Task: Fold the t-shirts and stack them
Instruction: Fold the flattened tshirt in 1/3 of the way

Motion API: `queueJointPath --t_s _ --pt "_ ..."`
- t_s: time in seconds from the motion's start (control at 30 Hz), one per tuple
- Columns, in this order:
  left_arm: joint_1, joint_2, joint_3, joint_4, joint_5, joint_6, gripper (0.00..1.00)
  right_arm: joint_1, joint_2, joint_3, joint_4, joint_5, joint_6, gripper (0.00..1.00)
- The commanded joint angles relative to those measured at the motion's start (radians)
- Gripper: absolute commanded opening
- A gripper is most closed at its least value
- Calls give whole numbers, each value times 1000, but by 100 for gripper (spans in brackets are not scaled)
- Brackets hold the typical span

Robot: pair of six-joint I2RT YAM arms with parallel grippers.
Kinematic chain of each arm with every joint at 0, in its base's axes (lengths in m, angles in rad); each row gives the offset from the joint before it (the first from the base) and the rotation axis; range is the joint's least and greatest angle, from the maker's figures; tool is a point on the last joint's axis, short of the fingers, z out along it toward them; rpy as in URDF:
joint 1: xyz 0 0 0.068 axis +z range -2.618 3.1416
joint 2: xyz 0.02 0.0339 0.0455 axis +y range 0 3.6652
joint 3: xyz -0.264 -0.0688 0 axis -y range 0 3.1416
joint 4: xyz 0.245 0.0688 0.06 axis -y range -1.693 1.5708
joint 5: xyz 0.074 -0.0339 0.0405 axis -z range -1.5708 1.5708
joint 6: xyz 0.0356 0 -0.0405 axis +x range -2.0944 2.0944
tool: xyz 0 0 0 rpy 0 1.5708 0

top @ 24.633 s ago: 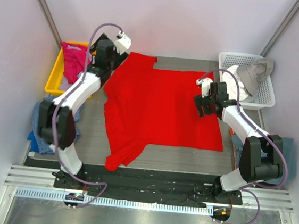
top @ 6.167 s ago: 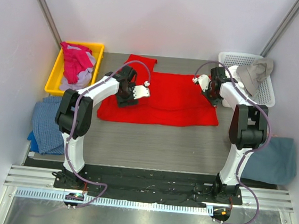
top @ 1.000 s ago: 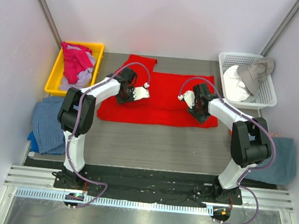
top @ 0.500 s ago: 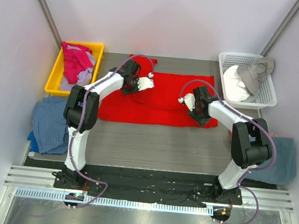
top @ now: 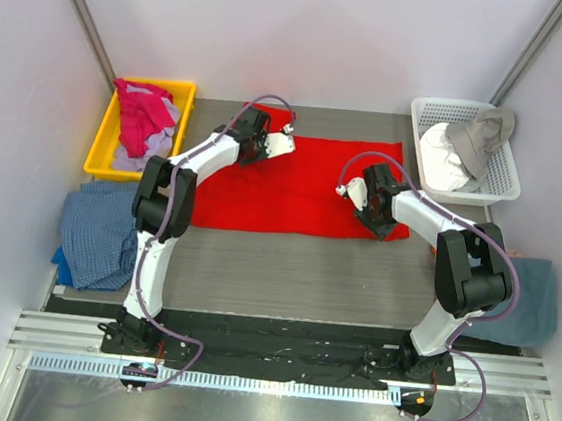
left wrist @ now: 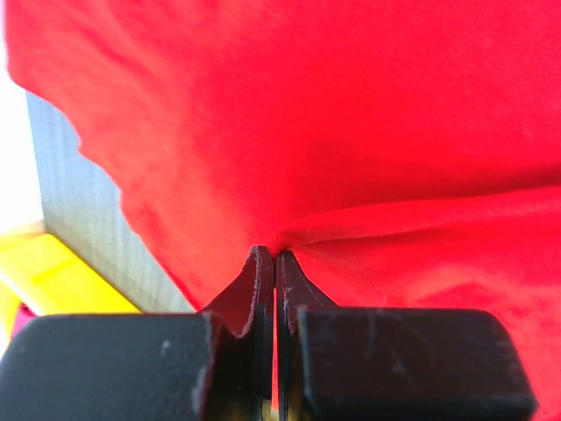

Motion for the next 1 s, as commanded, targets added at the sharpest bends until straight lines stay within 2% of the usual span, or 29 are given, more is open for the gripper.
queueJointPath --t_s 0.0,0.27,0.33,0.73,0.83,0.87,0.97 --pt "-11 9 51 116 -40 -15 0 1 -12 23 0 15 18 42" --pt "-46 29 73 138 -57 6 0 0 -6 26 3 14 18 42" --pt "-49 40 82 138 -69 8 3 1 -6 21 6 14 17 42" --pt "-60 26 37 175 -88 3 5 1 5 7 22 9 20 42" --pt "-64 23 31 182 -89 -3 14 1 3 3 22 9 20 42" --pt "-66 23 30 190 -97 -7 24 0 3 3 22 9 18 42" --pt "-69 20 27 201 -97 -27 40 0 -1 -3 23 9 20 42"
